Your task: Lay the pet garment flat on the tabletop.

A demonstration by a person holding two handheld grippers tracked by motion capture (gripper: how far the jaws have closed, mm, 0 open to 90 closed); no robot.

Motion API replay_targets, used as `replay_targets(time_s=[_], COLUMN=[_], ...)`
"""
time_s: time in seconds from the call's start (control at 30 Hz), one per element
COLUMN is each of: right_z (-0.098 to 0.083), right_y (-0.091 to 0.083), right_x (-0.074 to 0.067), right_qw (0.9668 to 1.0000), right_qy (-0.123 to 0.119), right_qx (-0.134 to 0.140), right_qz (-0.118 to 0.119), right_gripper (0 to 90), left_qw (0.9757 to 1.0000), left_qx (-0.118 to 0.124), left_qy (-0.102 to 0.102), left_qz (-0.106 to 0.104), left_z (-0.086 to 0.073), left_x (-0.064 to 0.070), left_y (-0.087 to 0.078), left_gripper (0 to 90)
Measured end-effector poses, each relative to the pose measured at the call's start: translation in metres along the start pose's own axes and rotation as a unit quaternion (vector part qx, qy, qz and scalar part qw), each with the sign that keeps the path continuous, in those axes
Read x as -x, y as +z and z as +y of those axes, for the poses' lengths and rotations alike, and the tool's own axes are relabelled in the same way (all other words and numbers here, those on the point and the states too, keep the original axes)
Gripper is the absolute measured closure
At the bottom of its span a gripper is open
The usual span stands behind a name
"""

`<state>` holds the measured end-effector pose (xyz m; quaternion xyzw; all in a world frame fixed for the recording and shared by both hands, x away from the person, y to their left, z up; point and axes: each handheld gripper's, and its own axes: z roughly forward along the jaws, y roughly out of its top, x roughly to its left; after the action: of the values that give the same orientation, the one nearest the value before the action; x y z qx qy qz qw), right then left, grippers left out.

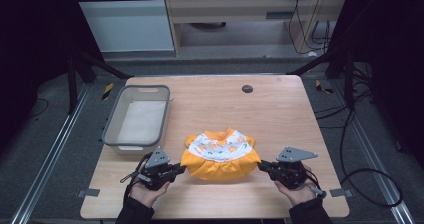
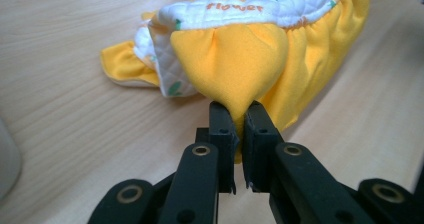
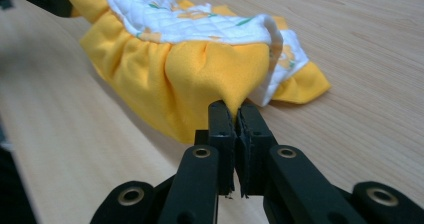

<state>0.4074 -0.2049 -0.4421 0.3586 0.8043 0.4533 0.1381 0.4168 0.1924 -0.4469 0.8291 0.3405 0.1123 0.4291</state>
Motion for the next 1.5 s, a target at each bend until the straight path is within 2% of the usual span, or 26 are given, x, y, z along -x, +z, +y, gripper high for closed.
replay_targets(time_s=[0.03, 0.07, 0.13, 0.2, 0.23, 0.3, 0.37, 0.43, 0.47, 0.53, 0.6, 0.63, 0.73, 0.8, 0.83, 0.87, 0.97, 1.07, 1.1, 1.23, 1.27, 1.37, 1.47, 1.5], right_z=[0.0, -0.004, -0.012, -0.02, -0.02, -0.025, -0.027, -0.029, -0.03, -0.03, -0.028, -0.028, -0.024, -0.019, -0.019, -0.015, -0.01, 0.002, 0.002, 0.019, 0.026, 0.032, 0.04, 0.04], right_y=[0.0, -0.006, -0.007, -0.004, -0.004, 0.001, 0.004, 0.005, 0.004, 0.003, 0.0, 0.0, -0.001, -0.001, -0.001, -0.001, -0.001, 0.001, 0.001, 0.01, 0.017, 0.025, 0.041, 0.041], right_x=[0.0, -0.005, -0.007, -0.007, -0.007, -0.007, -0.005, -0.004, -0.003, -0.002, -0.001, -0.001, 0.001, 0.007, 0.007, 0.012, 0.016, 0.025, 0.025, 0.037, 0.044, 0.049, 0.058, 0.058], right_qw=[1.0, 0.9999, 0.9996, 0.9991, 0.9991, 0.9982, 0.9978, 0.9981, 0.9986, 0.9988, 0.9993, 0.9993, 0.9992, 0.9983, 0.9983, 0.9976, 0.9967, 0.9947, 0.9947, 0.992, 0.9914, 0.9912, 0.9914, 0.9914], right_qy=[0.0, 0.003, 0.009, 0.012, 0.012, 0.014, 0.009, 0.005, 0.001, 0.001, -0.001, -0.001, -0.004, -0.001, -0.001, 0.004, 0.007, 0.009, 0.009, 0.019, 0.024, 0.023, 0.023, 0.023], right_qx=[0.0, -0.004, -0.019, -0.036, -0.036, -0.056, -0.065, -0.061, -0.051, -0.046, -0.023, -0.023, -0.001, 0.015, 0.015, 0.027, 0.036, 0.051, 0.051, 0.068, 0.072, 0.07, 0.058, 0.058], right_qz=[0.0, 0.011, 0.019, 0.02, 0.02, 0.014, 0.007, -0.003, -0.013, -0.017, -0.029, -0.029, -0.039, -0.055, -0.055, -0.064, -0.072, -0.089, -0.089, -0.105, -0.107, -0.11, -0.115, -0.115], right_gripper=[86.4, 86.2, 85.8, 85.1, 85.1, 82.9, 78.6, 74.6, 69.4, 67.9, 64.2, 64.2, 60.2, 55.8, 55.8, 51.6, 48.0, 42.2, 42.2, 39.9, 40.3, 40.9, 42.7, 42.7], left_qw=[1.0, 0.9997, 0.9996, 0.9987, 0.9987, 0.9984, 0.9984, 0.9987, 0.9989, 0.9993, 0.9992, 0.9991, 0.9982, 0.9971, 0.9971, 0.9961, 0.9954, 0.9939, 0.9939, 0.9928, 0.9931, 0.9923, 0.9922, 0.9922], left_qx=[-0.003, -0.021, -0.027, -0.051, -0.051, -0.057, -0.055, -0.048, -0.043, -0.026, -0.008, 0.001, 0.024, 0.038, 0.038, 0.046, 0.049, 0.061, 0.061, 0.067, 0.066, 0.07, 0.056, 0.051], left_qy=[-0.001, -0.005, -0.004, 0.001, 0.001, 0.006, 0.009, 0.009, 0.008, 0.003, -0.002, -0.004, -0.007, -0.006, -0.006, -0.009, -0.013, -0.015, -0.015, -0.012, -0.018, -0.022, -0.023, -0.022], left_qz=[-0.003, -0.014, -0.012, -0.006, -0.006, 0.0, 0.008, 0.016, 0.02, 0.028, 0.04, 0.043, 0.055, 0.066, 0.066, 0.075, 0.081, 0.09, 0.09, 0.099, 0.095, 0.1, 0.109, 0.112], left_z=[-0.001, -0.006, -0.01, -0.02, -0.02, -0.023, -0.025, -0.025, -0.025, -0.025, -0.023, -0.021, -0.014, -0.005, -0.005, 0.002, 0.009, 0.025, 0.025, 0.043, 0.05, 0.056, 0.062, 0.064], left_x=[0.002, 0.006, 0.008, 0.015, 0.015, 0.017, 0.018, 0.018, 0.017, 0.016, 0.015, 0.014, 0.01, 0.002, 0.002, -0.004, -0.011, -0.022, -0.022, -0.031, -0.037, -0.043, -0.051, -0.053], left_y=[-0.002, -0.003, -0.002, 0.004, 0.004, 0.006, 0.007, 0.007, 0.006, 0.002, -0.004, -0.006, -0.012, -0.013, -0.013, -0.013, -0.012, -0.006, -0.006, 0.004, 0.011, 0.017, 0.031, 0.036], left_gripper=[84.4, 83.9, 83.2, 81.3, 79.4, 77.2, 71.7, 64.9, 56.4, 53.6, 46.6, 46.6, 44.3, 43.8, 43.8, 43.9, 44.3, 44.9, 45.2, 45.9, 46.1, 46.8, 47.8, 47.8])
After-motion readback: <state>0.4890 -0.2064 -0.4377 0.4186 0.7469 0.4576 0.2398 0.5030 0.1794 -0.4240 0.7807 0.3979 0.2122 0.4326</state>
